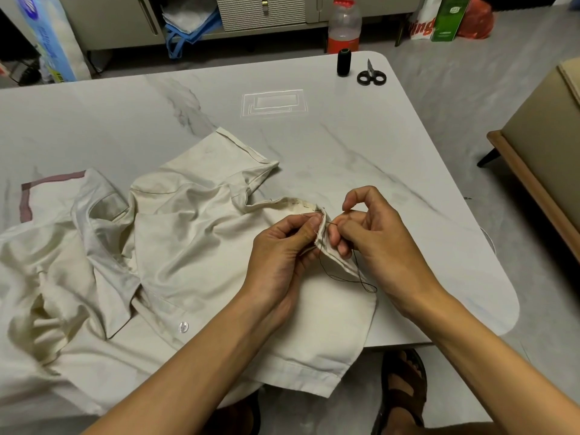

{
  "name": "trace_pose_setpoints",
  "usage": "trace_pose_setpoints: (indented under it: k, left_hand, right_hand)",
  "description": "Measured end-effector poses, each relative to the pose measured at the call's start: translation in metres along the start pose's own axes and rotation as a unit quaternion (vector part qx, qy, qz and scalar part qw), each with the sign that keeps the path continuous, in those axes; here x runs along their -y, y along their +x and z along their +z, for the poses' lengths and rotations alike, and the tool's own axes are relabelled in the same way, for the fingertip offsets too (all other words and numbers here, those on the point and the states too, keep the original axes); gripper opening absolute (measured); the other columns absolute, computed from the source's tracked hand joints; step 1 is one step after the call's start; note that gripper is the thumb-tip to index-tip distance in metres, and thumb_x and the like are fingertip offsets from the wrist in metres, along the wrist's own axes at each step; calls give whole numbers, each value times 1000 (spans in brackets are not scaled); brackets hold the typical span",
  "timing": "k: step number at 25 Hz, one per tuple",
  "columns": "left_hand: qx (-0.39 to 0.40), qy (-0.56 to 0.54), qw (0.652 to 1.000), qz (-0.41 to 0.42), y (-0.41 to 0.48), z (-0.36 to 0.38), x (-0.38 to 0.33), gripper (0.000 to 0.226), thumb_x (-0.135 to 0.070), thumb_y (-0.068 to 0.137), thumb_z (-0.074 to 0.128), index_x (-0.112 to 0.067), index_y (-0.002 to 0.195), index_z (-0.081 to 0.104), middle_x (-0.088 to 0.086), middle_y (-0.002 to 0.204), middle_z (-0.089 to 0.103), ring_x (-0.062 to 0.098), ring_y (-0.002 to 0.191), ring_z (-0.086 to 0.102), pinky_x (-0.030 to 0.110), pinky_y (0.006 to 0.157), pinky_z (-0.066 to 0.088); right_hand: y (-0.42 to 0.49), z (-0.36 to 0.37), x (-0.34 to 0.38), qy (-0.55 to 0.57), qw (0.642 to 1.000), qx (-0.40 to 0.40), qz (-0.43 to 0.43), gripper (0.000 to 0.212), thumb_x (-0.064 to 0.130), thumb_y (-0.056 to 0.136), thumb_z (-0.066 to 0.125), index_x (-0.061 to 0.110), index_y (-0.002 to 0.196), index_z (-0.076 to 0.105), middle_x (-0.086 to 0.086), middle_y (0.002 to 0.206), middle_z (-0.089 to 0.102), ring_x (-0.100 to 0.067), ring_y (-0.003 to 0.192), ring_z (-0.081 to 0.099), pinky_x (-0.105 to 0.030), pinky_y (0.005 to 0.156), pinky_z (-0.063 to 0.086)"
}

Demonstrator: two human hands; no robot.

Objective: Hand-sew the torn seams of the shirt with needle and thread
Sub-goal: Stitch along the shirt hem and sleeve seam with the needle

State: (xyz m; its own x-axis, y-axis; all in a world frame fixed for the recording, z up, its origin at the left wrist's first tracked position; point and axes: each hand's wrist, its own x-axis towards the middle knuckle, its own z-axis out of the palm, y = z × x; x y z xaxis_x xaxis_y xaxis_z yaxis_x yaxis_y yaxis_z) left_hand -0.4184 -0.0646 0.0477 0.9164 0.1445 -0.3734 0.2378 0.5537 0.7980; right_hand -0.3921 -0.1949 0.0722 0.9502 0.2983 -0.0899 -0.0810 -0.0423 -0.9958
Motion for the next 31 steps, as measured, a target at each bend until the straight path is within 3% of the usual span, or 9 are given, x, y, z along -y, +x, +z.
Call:
trace_pose_setpoints:
  k: [6,12,18,23,26,29,31]
  left_hand:
    - [5,55,998,35,0,-1,0,14,-16,74,74,-5,83,73,12,76,67,21,75,63,30,78,55]
    - [-13,70,996,55,0,0,1,10,-10,79,74,-3,85,74,13,80,68,23,80,63,34,82,54]
    - [-10,84,994,73,-1,1,1,6,-5,81,72,0,85,74,17,81,70,21,75,67,27,72,57]
    - [-28,123,985,117,0,3,1,4,-2,81,75,0,84,75,14,87,74,22,83,69,31,79,57]
    - [-33,133,982,133,2,5,1,2,0,81,75,-3,81,75,8,81,74,18,78,68,29,74,58]
    - [-31,135,982,126,3,7,1,7,2,81,74,-5,78,75,6,80,74,18,77,67,28,72,57]
    - [-30,135,983,120,4,8,1,9,1,82,73,-6,77,74,3,79,72,17,74,64,27,70,56]
  right_hand:
    - [-1,2,-2,-45,999,7,-26,20,1,95,49,19,96,41,0,65,59,-19,58,46,-36,55,37]
    - [-3,2,-4,-110,993,-15,-49,20,0,93,50,17,101,46,-2,67,66,-15,60,59,-24,59,46]
    - [-6,2,-2,-143,987,-19,-73,20,2,93,51,19,100,42,-11,69,64,-28,62,58,-38,57,45]
    - [-6,0,-2,-197,971,-96,-96,9,17,94,58,20,96,50,4,75,63,-10,69,57,-17,60,41]
    - [-11,0,2,-241,956,-112,-128,19,31,87,68,21,93,52,6,74,58,-12,73,55,-18,61,40]
    - [-13,0,2,-298,940,-101,-132,19,19,83,69,23,91,53,8,67,58,-9,67,54,-15,56,37]
    - [-11,-5,4,-269,952,-98,-109,17,8,82,64,22,87,56,5,65,59,-10,60,50,-15,53,36]
